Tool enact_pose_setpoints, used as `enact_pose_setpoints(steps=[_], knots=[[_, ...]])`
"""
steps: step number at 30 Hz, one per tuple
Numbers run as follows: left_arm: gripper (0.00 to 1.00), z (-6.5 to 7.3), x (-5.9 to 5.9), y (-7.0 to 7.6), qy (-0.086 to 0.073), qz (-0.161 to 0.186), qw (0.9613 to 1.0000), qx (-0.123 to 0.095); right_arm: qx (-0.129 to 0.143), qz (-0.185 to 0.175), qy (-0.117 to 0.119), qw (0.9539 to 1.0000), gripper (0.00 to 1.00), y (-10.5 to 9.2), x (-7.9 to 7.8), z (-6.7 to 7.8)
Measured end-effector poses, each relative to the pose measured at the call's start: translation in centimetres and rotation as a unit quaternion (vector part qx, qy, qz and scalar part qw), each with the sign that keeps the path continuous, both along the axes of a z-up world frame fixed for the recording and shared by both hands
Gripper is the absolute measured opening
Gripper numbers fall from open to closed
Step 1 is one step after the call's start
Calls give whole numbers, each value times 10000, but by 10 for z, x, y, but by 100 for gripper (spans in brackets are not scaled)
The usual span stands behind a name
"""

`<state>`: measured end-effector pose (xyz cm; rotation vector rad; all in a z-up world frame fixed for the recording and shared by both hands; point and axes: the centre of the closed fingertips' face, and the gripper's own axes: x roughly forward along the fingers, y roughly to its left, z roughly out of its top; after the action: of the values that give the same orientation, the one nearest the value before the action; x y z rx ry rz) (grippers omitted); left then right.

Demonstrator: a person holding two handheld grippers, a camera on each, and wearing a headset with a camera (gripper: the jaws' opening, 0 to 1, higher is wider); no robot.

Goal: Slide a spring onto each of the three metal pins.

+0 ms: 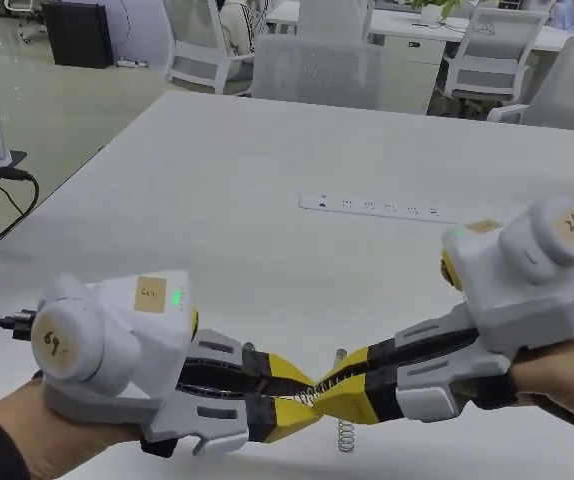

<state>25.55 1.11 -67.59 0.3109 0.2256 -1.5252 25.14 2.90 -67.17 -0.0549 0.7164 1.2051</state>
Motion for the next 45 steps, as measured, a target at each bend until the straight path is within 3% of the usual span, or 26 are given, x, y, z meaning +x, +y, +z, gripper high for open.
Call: enact_pose_setpoints(steps=[7, 12, 20, 23, 27, 29, 35, 38, 45], knots=[[2, 0, 1, -1, -39, 4, 10000, -2, -381, 101, 3, 9992, 9, 0, 1, 1], [3, 0, 1, -4, -80, 9, 10000, 12, -920, 293, -14, 9953, 8, -1, 2, 1], [3, 2, 1, -11, -172, -50, 9998, 91, -1889, 757, -307, 9786, 8, -5, 1, 3], [3, 1, 0, -13, -195, -87, 9997, 131, -2071, 852, -329, 9740, 8, -5, 0, 3], [3, 0, -1, -16, -211, -115, 9996, 152, -2428, 1009, -416, 9639, 8, -9, -1, 1], [3, -2, -1, -18, -238, -132, 9994, 197, -2659, 1129, -503, 9560, 8, -10, -1, -1], [3, -7, -5, -23, -261, -215, 9989, 321, -3021, 1288, -533, 9430, 8, -14, -6, -7], [3, -8, -6, -24, -272, -232, 9988, 336, -3123, 1338, -550, 9389, 8, -16, -7, -7], [8, -9, -6, -25, -246, -209, 9989, 328, -3182, 1366, -487, 9369, 8, -19, -7, -9]])
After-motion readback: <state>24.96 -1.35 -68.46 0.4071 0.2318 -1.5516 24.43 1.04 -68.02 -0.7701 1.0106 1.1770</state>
